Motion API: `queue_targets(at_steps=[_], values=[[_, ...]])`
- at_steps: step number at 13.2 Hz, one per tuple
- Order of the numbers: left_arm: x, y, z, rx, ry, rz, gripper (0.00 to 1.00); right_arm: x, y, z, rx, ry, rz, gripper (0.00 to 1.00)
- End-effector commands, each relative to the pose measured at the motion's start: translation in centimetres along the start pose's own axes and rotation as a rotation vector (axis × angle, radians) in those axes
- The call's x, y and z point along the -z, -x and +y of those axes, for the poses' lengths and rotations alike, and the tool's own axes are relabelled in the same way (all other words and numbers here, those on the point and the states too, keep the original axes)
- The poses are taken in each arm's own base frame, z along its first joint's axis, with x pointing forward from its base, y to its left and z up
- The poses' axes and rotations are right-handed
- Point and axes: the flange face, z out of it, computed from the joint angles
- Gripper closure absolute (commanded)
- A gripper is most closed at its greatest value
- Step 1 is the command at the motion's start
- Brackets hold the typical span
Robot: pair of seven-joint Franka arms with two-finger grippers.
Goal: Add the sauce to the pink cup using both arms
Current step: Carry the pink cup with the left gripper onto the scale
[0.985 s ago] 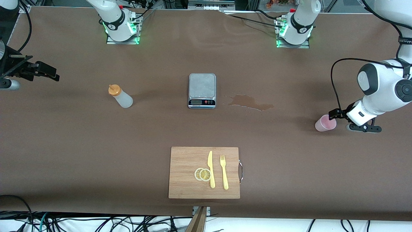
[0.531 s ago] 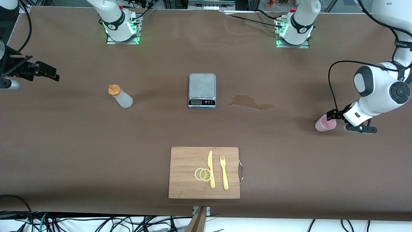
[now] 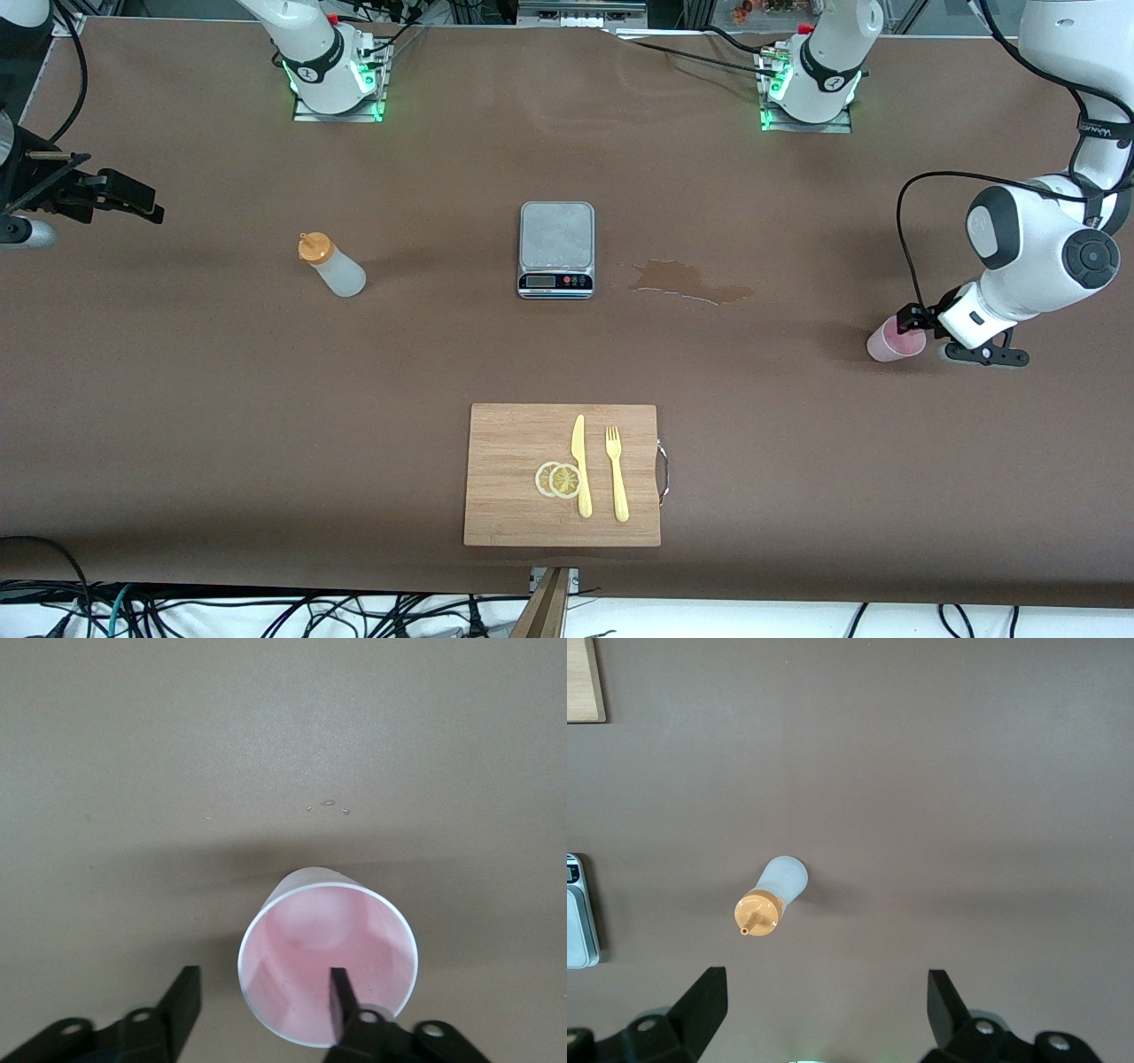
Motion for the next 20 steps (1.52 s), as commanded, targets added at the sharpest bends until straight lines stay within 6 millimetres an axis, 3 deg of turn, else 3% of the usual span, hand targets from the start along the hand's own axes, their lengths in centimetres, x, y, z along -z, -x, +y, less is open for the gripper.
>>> queue_targets(at_steps=[1,6,10,12,16,20], values=[[0.1,0.2,-0.2,-0.006,0.013,0.013,0.69,0.6,-0.1,0.2,-0.006,-0.001,-0.002,0.00],[0.0,0.2,-0.2,-0.006,0.013,0.010,1.00,0.6,-0.1,0.2,-0.006,-0.001,-0.001,0.00],[0.7,-0.1,-0.1,0.019,0.038,0.017,1.00,0.6,-0.1,0.2,-0.006,-0.001,-0.002,0.00],[2.2,-1.1,1.6,0.032,0.082,0.003,1.00,0.6,-0.1,0.2,-0.006,-0.001,-0.002,0.00],[4.6,-3.0,8.5,0.070,0.187,-0.023,1.00,0.6,-0.1,0.2,-0.006,-0.001,-0.002,0.00],[6.6,-2.2,20.1,0.140,0.192,-0.118,1.00,0.6,-0.1,0.2,-0.006,-0.001,-0.002,0.00]])
